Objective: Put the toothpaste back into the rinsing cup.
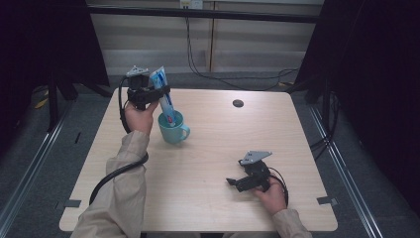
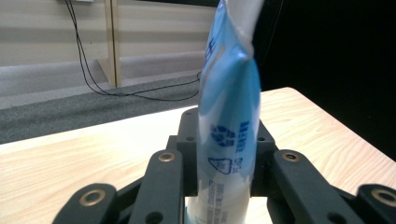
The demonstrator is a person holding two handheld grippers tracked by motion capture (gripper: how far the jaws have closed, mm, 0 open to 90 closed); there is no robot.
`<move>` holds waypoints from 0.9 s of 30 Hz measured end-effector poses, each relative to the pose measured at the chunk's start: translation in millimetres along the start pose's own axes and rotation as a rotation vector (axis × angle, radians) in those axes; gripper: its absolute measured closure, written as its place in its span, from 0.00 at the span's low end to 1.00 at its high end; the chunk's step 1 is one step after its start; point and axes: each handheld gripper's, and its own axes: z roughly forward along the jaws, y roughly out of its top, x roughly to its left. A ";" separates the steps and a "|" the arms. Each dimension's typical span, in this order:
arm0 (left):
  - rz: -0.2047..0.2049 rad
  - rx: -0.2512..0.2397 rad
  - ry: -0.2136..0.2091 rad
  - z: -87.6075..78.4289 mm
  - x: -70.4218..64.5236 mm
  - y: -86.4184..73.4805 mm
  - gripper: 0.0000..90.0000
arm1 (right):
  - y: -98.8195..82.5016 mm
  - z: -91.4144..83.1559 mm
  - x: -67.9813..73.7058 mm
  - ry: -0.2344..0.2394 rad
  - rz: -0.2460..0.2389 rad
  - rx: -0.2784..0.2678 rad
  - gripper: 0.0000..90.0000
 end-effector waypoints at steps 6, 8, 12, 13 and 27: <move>-0.005 0.004 0.003 2.9 -0.5 -5.7 0.82 | 0.0 0.0 0.0 0.000 0.000 0.000 0.16; -0.008 0.008 0.003 3.6 -0.1 -7.4 0.82 | 0.0 0.0 0.0 0.000 0.000 0.000 0.16; -0.007 0.007 0.008 3.4 -0.2 -9.2 0.82 | 0.0 0.0 0.0 0.000 0.000 0.000 0.16; -0.007 0.007 0.008 3.4 -0.2 -9.2 0.82 | 0.0 0.0 0.0 0.000 0.000 0.000 0.16; -0.019 0.009 0.016 5.2 0.1 -20.6 0.82 | -0.1 -0.1 0.0 0.001 0.000 0.002 0.15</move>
